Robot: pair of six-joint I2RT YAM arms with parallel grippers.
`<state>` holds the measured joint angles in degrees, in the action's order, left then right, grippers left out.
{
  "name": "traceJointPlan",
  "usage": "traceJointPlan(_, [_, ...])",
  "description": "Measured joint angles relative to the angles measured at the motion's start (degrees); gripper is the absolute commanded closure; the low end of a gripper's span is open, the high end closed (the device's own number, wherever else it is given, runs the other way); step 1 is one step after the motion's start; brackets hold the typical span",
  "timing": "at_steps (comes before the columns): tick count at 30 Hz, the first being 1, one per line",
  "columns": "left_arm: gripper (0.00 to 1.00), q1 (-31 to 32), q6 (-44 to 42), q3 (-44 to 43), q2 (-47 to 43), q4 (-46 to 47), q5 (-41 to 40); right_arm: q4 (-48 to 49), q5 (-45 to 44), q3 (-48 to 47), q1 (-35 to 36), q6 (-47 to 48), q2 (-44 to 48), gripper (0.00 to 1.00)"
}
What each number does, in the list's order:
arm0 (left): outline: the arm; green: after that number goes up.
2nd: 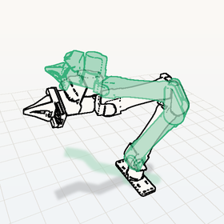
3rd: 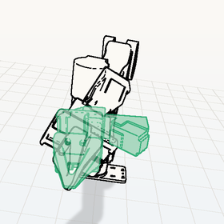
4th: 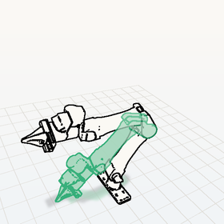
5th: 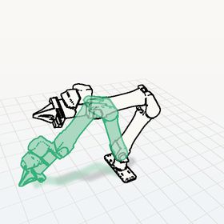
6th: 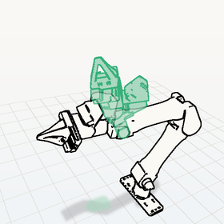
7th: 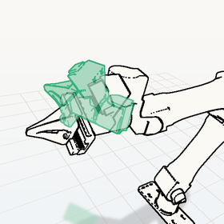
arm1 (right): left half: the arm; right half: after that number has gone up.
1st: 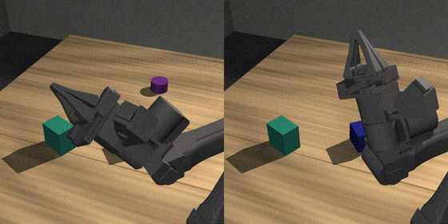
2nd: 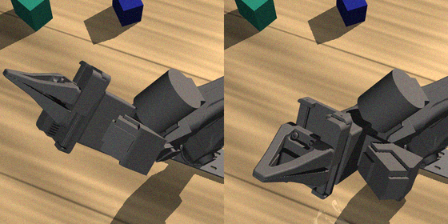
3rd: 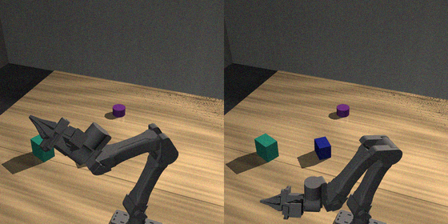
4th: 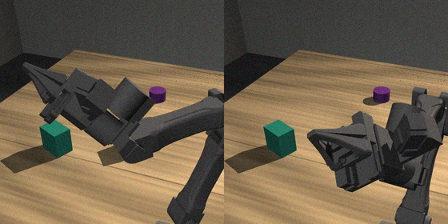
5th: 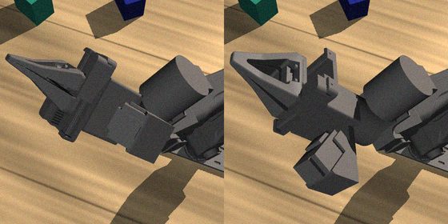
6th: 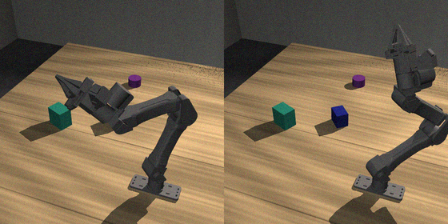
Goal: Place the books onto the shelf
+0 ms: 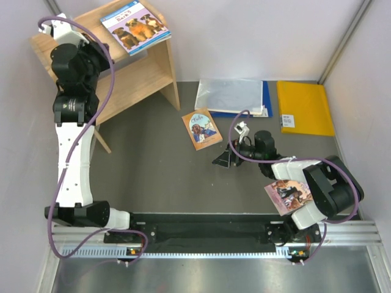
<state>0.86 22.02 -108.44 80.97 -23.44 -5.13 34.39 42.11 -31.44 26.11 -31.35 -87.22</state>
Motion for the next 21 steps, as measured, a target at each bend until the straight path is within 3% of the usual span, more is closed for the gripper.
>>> traceJointPlan(5, [1.00, 0.2, -1.2, -2.3, 0.4, 1.6, 13.4, 0.4, 0.0, 0.0, 0.0, -0.2, -0.2, 0.13])
traceJointPlan(10, [1.00, 0.7, -4.8, -7.9, 6.4, 0.2, 26.4, 0.8, 0.0, 0.9, 0.0, -0.3, -0.3, 0.13])
traceJointPlan(21, [1.00, 1.6, -9.7, -16.0, 13.7, -5.7, 40.3, 0.8, 0.0, 1.1, 0.1, -0.4, -0.6, 0.13])
